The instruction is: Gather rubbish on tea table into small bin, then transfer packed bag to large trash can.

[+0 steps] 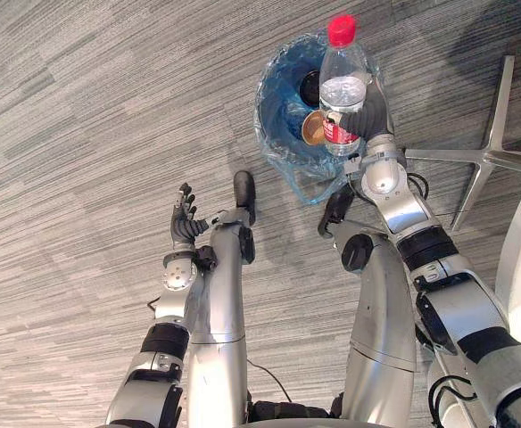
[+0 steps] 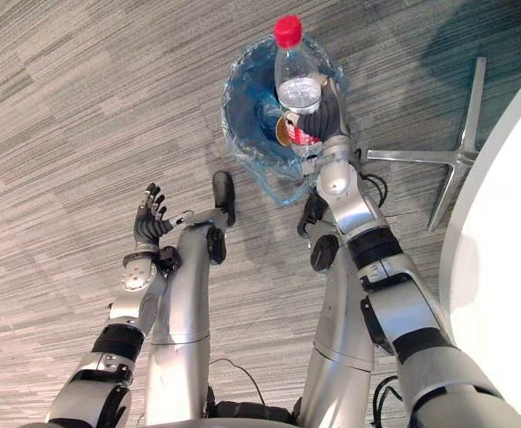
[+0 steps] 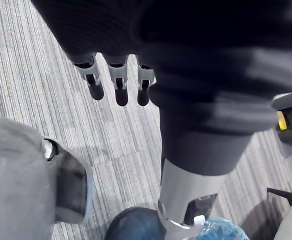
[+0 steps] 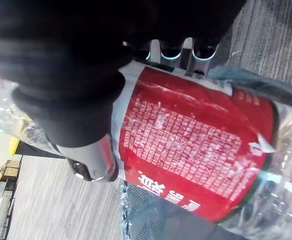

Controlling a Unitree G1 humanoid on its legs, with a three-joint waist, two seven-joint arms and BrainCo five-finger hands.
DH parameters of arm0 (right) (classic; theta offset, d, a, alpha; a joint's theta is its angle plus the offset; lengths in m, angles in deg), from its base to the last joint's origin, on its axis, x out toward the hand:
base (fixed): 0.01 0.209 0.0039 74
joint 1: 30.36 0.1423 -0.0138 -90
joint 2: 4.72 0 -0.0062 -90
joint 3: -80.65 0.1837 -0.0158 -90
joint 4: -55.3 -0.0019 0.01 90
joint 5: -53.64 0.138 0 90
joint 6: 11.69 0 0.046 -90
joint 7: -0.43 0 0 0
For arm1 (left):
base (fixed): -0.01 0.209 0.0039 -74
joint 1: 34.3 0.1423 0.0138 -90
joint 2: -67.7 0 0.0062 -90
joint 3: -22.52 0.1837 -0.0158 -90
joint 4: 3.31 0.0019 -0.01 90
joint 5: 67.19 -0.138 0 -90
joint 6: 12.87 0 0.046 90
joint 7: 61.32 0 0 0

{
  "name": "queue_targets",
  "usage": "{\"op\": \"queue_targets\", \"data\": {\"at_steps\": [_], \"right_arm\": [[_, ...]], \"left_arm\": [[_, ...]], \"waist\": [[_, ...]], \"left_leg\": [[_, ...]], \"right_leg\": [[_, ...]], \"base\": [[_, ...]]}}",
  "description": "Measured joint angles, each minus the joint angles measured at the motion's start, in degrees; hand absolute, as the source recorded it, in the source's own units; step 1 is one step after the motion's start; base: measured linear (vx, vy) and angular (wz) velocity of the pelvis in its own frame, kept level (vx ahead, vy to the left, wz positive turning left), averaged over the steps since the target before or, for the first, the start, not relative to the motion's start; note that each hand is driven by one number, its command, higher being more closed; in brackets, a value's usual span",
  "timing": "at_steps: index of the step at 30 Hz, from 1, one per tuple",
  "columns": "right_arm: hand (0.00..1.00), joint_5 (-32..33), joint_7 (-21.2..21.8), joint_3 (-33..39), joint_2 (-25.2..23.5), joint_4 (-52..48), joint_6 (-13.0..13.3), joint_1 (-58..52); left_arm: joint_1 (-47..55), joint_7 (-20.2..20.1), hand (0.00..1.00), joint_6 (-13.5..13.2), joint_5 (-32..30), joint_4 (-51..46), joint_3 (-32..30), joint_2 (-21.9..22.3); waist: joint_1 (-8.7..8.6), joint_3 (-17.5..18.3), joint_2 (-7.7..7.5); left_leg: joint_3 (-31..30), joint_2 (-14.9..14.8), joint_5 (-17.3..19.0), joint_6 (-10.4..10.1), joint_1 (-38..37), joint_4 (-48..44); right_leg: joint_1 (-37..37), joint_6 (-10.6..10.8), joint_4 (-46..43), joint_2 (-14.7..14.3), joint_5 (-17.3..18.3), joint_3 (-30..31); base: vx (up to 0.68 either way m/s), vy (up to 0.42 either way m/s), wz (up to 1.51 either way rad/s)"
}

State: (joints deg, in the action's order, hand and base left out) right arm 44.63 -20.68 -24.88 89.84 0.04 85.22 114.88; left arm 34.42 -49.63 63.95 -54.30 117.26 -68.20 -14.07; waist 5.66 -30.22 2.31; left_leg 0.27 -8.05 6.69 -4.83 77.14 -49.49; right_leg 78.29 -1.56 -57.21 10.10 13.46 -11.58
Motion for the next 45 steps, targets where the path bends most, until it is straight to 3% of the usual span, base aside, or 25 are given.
{"op": "queue_targets", "data": {"at_steps": [13,14,33,45], "right_arm": [[1.00,0.70,0.33,-1.16,-2.30,0.00,0.00,0.90],[0.00,0.90,0.80,-1.17,-2.66,0.01,0.00,0.84],[0.00,1.59,2.30,-1.04,-4.34,0.40,0.01,0.63],[0.00,-12.96,2.46,-7.61,-1.87,-1.62,-0.04,-2.95]], "left_arm": [[-0.21,-0.02,0.00,0.06,0.00,1.67,-0.01,0.28],[-0.21,-0.02,0.00,0.07,0.00,2.09,-0.01,0.32],[-0.21,-0.04,0.00,0.19,0.01,3.75,0.01,1.35],[-0.21,-0.04,0.00,0.21,-0.06,3.74,0.00,1.08]], "waist": [[0.16,0.41,-0.01],[0.16,0.78,0.00],[1.18,2.32,-0.03],[1.05,2.38,-0.14]], "left_leg": [[-0.31,0.01,-0.62,-0.09,-0.98,1.59],[-0.30,0.02,-0.62,-0.09,-0.92,1.70],[-0.42,0.06,-0.71,-0.23,-0.90,2.43],[-0.44,-0.18,-0.63,-0.16,-0.91,1.41]], "right_leg": [[-0.99,-0.24,1.06,-0.05,-0.14,-0.65],[-0.97,-0.24,1.21,-0.06,-0.14,-0.69],[-0.92,-0.32,1.57,-0.07,-0.08,-0.96],[-1.45,-0.31,1.60,-0.25,-0.10,-0.96]], "base": [[0.00,0.001,0.00],[0.00,0.000,0.00],[0.00,0.000,0.00],[0.00,0.000,-0.01]]}}
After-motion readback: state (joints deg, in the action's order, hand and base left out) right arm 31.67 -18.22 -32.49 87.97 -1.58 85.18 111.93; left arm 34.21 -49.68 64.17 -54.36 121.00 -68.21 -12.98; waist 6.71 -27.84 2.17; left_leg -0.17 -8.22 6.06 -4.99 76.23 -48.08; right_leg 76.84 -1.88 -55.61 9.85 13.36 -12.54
